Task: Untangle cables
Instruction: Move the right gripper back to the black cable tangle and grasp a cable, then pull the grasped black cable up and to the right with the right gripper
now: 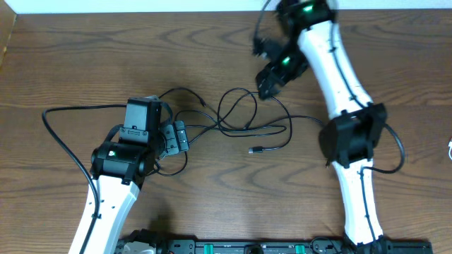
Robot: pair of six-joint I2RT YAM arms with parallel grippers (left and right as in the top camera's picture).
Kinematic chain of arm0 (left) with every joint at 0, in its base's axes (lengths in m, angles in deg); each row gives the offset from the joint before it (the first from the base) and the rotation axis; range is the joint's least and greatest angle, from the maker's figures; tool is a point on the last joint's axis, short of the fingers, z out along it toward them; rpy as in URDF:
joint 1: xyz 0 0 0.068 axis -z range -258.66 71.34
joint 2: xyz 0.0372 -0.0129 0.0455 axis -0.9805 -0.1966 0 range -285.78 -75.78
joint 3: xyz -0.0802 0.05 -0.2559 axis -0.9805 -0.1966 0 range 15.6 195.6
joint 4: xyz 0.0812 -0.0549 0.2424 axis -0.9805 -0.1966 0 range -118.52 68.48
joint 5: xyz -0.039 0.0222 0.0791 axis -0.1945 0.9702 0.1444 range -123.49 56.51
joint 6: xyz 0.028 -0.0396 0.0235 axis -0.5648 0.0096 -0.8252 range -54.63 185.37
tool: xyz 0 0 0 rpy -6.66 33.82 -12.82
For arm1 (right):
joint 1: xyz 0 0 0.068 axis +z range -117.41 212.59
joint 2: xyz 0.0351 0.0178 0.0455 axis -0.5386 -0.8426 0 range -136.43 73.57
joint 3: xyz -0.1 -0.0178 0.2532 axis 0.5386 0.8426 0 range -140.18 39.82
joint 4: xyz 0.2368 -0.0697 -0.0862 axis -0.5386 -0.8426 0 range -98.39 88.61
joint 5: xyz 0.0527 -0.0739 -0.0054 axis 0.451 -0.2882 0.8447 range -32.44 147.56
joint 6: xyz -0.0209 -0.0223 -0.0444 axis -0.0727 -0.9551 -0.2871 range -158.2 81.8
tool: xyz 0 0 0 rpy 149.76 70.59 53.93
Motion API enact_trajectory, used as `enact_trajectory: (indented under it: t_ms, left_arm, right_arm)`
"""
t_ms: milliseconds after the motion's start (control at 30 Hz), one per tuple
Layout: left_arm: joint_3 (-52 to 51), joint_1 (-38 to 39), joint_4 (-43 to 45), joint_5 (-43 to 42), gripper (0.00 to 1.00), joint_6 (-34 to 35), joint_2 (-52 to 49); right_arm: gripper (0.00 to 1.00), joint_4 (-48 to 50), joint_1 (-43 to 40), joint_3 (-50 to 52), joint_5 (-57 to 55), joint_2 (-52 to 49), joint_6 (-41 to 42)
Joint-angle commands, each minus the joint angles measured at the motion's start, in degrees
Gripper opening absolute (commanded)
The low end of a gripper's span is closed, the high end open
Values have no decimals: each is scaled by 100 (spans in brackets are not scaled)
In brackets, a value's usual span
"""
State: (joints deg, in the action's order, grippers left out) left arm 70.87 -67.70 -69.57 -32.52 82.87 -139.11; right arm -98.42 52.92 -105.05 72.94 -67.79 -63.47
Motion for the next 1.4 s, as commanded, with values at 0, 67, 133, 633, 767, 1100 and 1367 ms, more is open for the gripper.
enact_trajectory:
  t_ms: [0, 67, 133, 633, 767, 1100, 1367]
  left_arm:
    - [111, -28, -48, 122, 95, -203, -28]
    - [111, -28, -85, 120, 95, -223, -28]
    - [105, -28, -122, 120, 97, -225, -33]
    - [20, -28, -136, 120, 99, -247, -411]
    - [20, -28, -133, 118, 99, -247, -433]
    - [20, -28, -136, -144, 99, -286, -435]
    - [20, -28, -162, -184, 99, -284, -433]
  right_arm:
    - [99, -33, 426, 645, -560, 249, 170]
    - [99, -33, 564, 964, -472, 411, 166]
    - [99, -33, 673, 1285, -304, 616, 164]
    - [99, -28, 1239, 2354, -396, 1478, 120]
    - [99, 315, 1408, 2885, -837, 1478, 122]
    - [88, 1561, 1657, 3823, -1244, 1478, 181]
    - [1, 1799, 1637, 3783, -1248, 1648, 717]
